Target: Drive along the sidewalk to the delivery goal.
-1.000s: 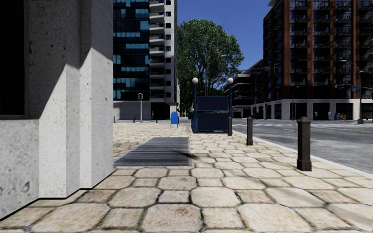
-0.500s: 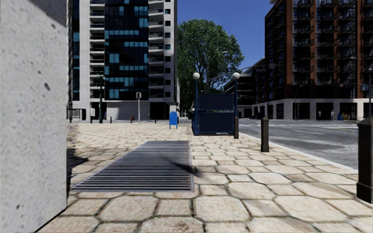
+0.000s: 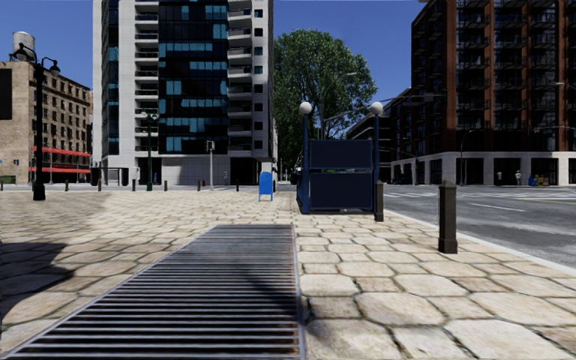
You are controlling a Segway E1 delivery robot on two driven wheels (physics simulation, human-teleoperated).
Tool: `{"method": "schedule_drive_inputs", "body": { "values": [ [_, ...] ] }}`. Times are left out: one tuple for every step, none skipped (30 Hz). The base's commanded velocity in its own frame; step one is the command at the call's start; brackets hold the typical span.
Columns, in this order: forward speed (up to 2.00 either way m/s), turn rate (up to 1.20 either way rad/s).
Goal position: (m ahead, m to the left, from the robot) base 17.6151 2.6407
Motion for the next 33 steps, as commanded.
{"method": "schedule_drive_inputs", "body": {
  "values": [
    [2.00, 0.00],
    [2.00, 0.00],
    [2.00, 0.00],
    [2.00, 0.00],
    [2.00, 0.00],
    [2.00, 0.00],
    [2.00, 0.00],
    [2.00, 0.00],
    [2.00, 0.00],
    [2.00, 0.02],
    [2.00, 0.16],
    [2.00, 0.16],
    [2.00, 0.25],
    [2.00, 0.27],
    [2.00, 0.27],
    [2.00, 0.27],
    [2.00, 0.28],
    [2.00, 0.28],
    [2.00, 0.28],
    [2.00, 0.28],
    [2.00, 0.28],
    [2.00, 0.28],
    [2.00, 0.28],
    [2.00, 0.28],
    [2.00, 0.28],
    [2.00, 0.28],
    [2.00, 0.28],
    [2.00, 0.28],
    [2.00, 0.28],
    [2.00, 0.28],
    [2.00, 0.28],
    [2.00, 0.28],
    [2.00, 0.28]
  ]
}}
